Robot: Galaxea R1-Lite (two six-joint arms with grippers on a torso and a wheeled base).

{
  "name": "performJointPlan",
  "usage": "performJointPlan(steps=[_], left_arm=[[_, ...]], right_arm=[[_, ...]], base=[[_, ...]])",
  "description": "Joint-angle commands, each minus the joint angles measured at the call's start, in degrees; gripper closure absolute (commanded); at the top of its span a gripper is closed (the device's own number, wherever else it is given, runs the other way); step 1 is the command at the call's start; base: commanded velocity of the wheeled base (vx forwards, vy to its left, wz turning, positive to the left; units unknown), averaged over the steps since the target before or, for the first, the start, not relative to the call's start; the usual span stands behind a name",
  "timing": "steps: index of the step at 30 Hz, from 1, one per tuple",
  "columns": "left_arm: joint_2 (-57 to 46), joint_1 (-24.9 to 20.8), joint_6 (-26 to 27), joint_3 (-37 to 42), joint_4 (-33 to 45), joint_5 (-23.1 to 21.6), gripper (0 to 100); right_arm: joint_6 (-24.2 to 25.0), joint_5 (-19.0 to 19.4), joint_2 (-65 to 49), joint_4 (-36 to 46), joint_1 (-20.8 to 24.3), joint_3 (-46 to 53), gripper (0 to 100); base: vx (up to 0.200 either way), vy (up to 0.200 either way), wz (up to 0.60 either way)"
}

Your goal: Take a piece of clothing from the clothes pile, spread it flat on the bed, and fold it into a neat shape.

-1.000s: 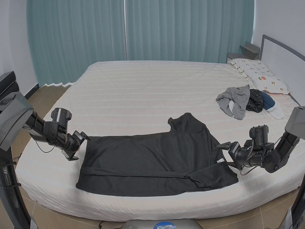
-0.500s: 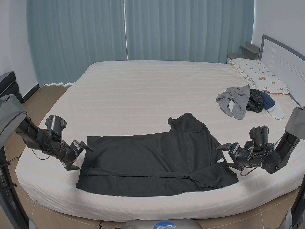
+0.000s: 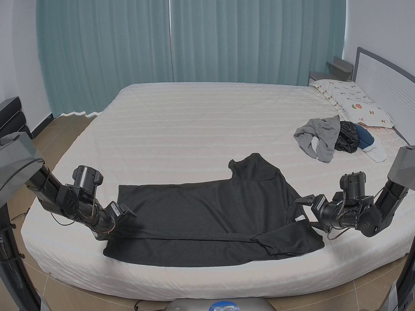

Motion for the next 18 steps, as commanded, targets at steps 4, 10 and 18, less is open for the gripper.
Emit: performJointPlan(steps=[4, 10, 18], left_arm=[[4.55, 0.0, 0.15, -0.49, -3.05, 5.39, 0], [4.02, 0.44, 0.06, -1.19, -3.14, 5.65, 100], [0.94, 2.47, 0.06, -1.11, -2.79, 5.74, 100]], right_arm=[[-0.02, -0.01, 0.08, -1.61, 0.02, 0.94, 0], [-0.46, -0.18, 0.08, -1.61, -0.07, 1.02, 0], [-4.5, -0.18, 0.17, -1.69, -0.25, 1.99, 0]], base=[[0.0, 0.0, 0.0], [0.0, 0.0, 0.0], [0.0, 0.0, 0.0]])
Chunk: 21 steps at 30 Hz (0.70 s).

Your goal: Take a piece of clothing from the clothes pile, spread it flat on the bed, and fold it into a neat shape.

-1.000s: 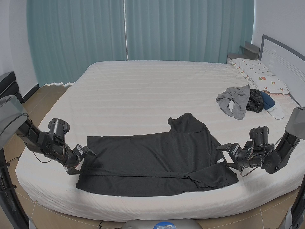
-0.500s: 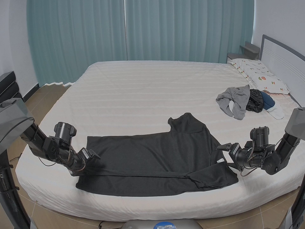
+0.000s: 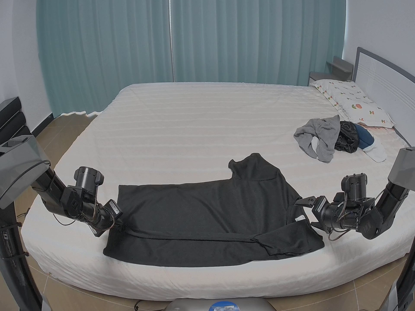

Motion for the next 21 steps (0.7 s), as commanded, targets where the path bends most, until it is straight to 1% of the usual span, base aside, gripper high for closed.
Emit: performJointPlan(steps=[1, 2, 4, 10, 13, 14, 16, 21], left_arm=[[-2.45, 1.34, 0.05, 0.16, 0.23, -0.01, 100], [-2.45, 1.34, 0.05, 0.16, 0.23, -0.01, 100], [-3.25, 2.13, 0.05, -0.01, 0.31, -0.01, 100], [-3.33, 2.39, 0.05, 0.25, 0.49, -0.19, 100], [-3.25, 2.21, -0.04, 0.25, 0.49, -0.28, 100], [-3.25, 2.13, -0.04, 0.34, 0.49, -0.28, 100], [-3.25, 2.04, -0.04, 0.43, 0.49, -0.37, 100], [-3.16, 1.86, -0.04, 0.51, 0.49, -0.54, 100]], right_arm=[[-2.48, 0.25, 0.63, -0.02, -0.34, 0.23, 0], [-2.48, 0.25, 0.63, -0.02, -0.34, 0.23, 0], [-5.12, 1.04, 1.59, -0.02, -1.13, -0.12, 0], [-11.45, 4.47, 4.32, -0.02, -3.86, -0.73, 0], [-12.94, 6.49, 4.76, -0.02, -4.56, -0.82, 0], [-14.0, 8.16, 5.02, -0.02, -4.74, -0.73, 0], [-15.58, 10.18, 5.37, -0.02, -5.0, -0.82, 0], [-17.34, 11.32, 6.6, -1.52, -4.91, -1.61, 0]], base=[[0.0, 0.0, 0.0], [0.0, 0.0, 0.0], [0.0, 0.0, 0.0], [0.0, 0.0, 0.0], [0.0, 0.0, 0.0], [0.0, 0.0, 0.0], [0.0, 0.0, 0.0], [0.0, 0.0, 0.0]])
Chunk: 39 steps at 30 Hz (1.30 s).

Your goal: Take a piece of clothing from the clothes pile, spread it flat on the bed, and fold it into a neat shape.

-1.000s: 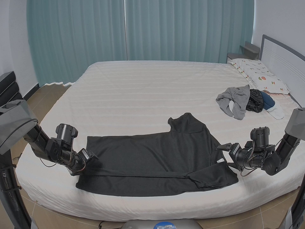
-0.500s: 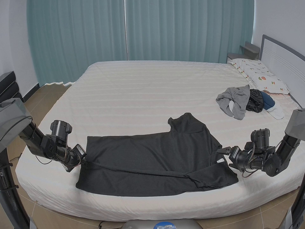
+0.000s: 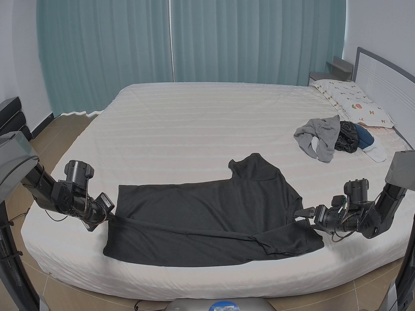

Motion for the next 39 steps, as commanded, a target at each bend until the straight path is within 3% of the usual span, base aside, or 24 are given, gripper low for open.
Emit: performJointPlan(steps=[1, 21, 22, 29, 39], left_arm=[[0.05, -0.14, -0.04, 0.1, -0.03, -0.19, 100], [0.31, -0.58, -0.13, -0.25, 0.14, -0.28, 100], [0.31, -0.58, -0.13, -0.25, 0.23, -0.28, 100], [0.49, -0.58, -0.13, -0.52, 0.58, -0.28, 100], [1.81, -0.58, -0.13, -0.87, 0.58, -0.28, 100]], right_arm=[[-0.43, 0.78, 2.06, -1.49, 0.05, -0.63, 0], [-5.18, 0.95, 8.47, -5.8, 0.14, -4.49, 0], [-5.79, 0.87, 8.91, -5.8, 0.05, -4.49, 100], [-10.19, 0.95, 9.7, -5.89, -0.91, -3.88, 100], [-6.93, 1.04, 8.03, -9.49, -2.41, -4.85, 100]], base=[[0.0, 0.0, 0.0], [0.0, 0.0, 0.0], [0.0, 0.0, 0.0], [0.0, 0.0, 0.0], [0.0, 0.0, 0.0]])
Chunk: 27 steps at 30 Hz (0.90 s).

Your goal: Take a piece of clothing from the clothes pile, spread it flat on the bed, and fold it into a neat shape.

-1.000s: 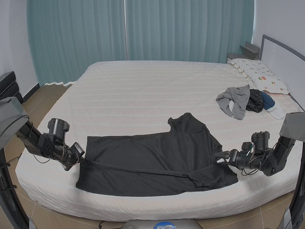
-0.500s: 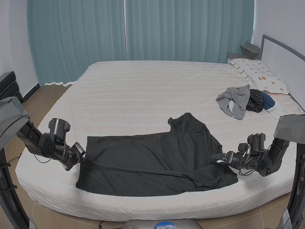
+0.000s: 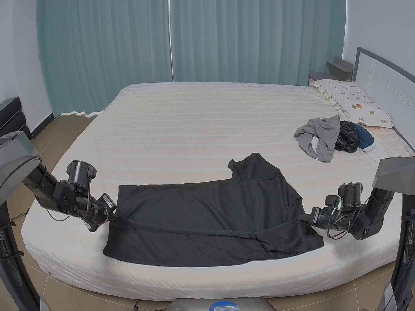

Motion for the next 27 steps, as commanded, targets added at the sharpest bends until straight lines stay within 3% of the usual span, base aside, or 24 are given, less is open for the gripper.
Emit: performJointPlan(steps=[1, 15, 16, 22, 27], left_arm=[[1.13, -0.02, -0.02, -0.04, -0.08, 0.0, 100], [3.86, -0.19, -0.46, -2.76, 0.01, -0.09, 100], [3.94, -0.19, -0.46, -2.76, 0.01, -0.09, 0], [3.59, 0.07, -0.72, -2.68, 0.01, -0.09, 0], [2.63, 0.69, -0.99, -2.5, -0.08, -0.26, 0]], right_arm=[[1.76, -0.19, -0.71, -1.5, -0.9, -0.19, 100], [1.94, -0.28, 0.26, -2.55, -0.73, 0.08, 100], [2.03, -0.28, 0.26, -2.55, -0.64, -0.01, 0], [2.47, 0.16, -0.88, -2.73, -0.46, 0.6, 0], [8.09, 0.07, -2.55, -3.34, -0.29, 0.78, 0]], base=[[0.0, 0.0, 0.0], [0.0, 0.0, 0.0], [0.0, 0.0, 0.0], [0.0, 0.0, 0.0], [0.0, 0.0, 0.0]])
